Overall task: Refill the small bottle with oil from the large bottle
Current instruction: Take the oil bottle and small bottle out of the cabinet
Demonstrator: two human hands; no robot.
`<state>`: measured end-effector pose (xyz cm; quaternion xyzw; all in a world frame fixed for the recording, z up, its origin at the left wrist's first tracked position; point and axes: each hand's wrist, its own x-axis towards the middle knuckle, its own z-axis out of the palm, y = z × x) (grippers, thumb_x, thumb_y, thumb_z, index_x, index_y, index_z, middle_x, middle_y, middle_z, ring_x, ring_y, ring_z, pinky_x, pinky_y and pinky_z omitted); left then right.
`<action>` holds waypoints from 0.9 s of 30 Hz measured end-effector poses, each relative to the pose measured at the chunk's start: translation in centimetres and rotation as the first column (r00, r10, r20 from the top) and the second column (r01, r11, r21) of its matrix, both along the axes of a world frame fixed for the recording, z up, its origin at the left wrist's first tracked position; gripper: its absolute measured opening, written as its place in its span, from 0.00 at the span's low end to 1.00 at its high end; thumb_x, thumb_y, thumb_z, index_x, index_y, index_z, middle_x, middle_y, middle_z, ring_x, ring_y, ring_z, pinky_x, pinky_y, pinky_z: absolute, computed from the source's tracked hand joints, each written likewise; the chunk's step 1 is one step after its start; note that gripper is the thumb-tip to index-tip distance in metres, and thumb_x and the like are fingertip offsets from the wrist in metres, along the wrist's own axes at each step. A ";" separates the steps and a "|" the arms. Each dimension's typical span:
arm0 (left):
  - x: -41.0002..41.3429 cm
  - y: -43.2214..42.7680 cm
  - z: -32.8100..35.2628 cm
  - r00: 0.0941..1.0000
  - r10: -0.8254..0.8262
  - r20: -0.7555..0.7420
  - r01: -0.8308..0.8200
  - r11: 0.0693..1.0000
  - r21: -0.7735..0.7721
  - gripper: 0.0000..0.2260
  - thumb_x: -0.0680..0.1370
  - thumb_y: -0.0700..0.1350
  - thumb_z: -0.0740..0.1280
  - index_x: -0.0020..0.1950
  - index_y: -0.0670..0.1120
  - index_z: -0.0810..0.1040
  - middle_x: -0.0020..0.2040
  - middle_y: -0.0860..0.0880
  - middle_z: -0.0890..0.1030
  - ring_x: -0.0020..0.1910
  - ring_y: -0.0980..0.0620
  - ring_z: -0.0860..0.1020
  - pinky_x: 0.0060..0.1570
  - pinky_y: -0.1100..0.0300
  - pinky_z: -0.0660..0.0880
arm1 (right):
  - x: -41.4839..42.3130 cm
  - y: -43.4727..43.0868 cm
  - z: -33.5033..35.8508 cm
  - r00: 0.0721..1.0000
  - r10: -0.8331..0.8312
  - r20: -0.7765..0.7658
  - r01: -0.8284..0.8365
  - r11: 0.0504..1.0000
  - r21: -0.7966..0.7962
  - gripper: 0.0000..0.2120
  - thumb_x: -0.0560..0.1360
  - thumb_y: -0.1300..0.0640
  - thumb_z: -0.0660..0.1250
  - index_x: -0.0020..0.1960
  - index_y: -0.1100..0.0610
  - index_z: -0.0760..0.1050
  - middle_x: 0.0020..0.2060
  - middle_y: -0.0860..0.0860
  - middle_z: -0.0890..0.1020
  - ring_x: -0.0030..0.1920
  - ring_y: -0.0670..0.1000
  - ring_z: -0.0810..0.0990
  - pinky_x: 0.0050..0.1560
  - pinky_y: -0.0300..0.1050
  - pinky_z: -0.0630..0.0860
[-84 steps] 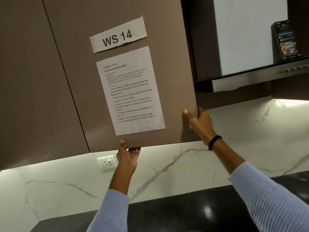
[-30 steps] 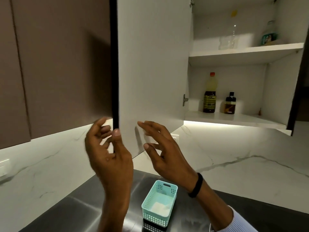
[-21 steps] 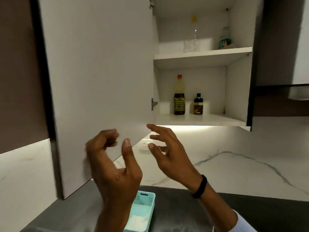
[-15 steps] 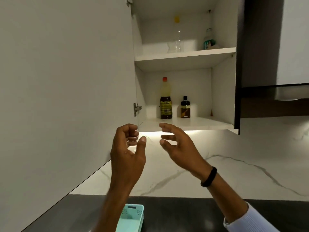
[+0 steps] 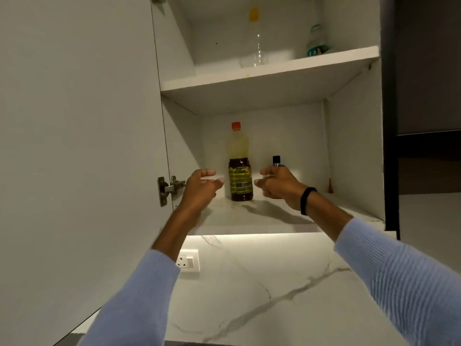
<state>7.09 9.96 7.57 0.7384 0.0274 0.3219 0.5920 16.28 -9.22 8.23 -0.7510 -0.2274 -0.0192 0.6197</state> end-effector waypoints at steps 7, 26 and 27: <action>9.9 0.5 2.2 0.996 -0.020 -0.082 0.023 0.999 0.029 0.15 0.76 0.40 0.71 0.62 0.43 0.75 0.56 0.43 0.80 0.51 0.48 0.81 0.55 0.53 0.80 | 8.6 1.6 0.9 0.968 -0.238 0.083 0.240 0.971 -0.014 0.14 0.75 0.55 0.73 0.57 0.56 0.75 0.46 0.55 0.79 0.42 0.53 0.79 0.44 0.48 0.79; 21.3 -7.3 3.2 0.857 -0.157 -0.491 0.335 0.894 0.298 0.09 0.78 0.33 0.67 0.58 0.37 0.78 0.50 0.43 0.80 0.47 0.49 0.81 0.44 0.58 0.82 | 14.0 -1.9 1.6 0.951 -0.238 -0.197 0.188 0.952 -0.241 0.22 0.72 0.70 0.73 0.65 0.64 0.74 0.64 0.60 0.78 0.65 0.60 0.75 0.66 0.54 0.74; 21.3 -7.3 3.1 0.849 -0.171 -0.501 0.352 0.889 0.294 0.10 0.78 0.33 0.67 0.60 0.37 0.77 0.50 0.43 0.80 0.47 0.48 0.81 0.40 0.60 0.82 | 13.9 -1.9 1.4 0.953 -0.226 -0.203 0.174 0.954 -0.245 0.22 0.73 0.71 0.72 0.65 0.64 0.74 0.64 0.60 0.78 0.64 0.60 0.76 0.66 0.56 0.74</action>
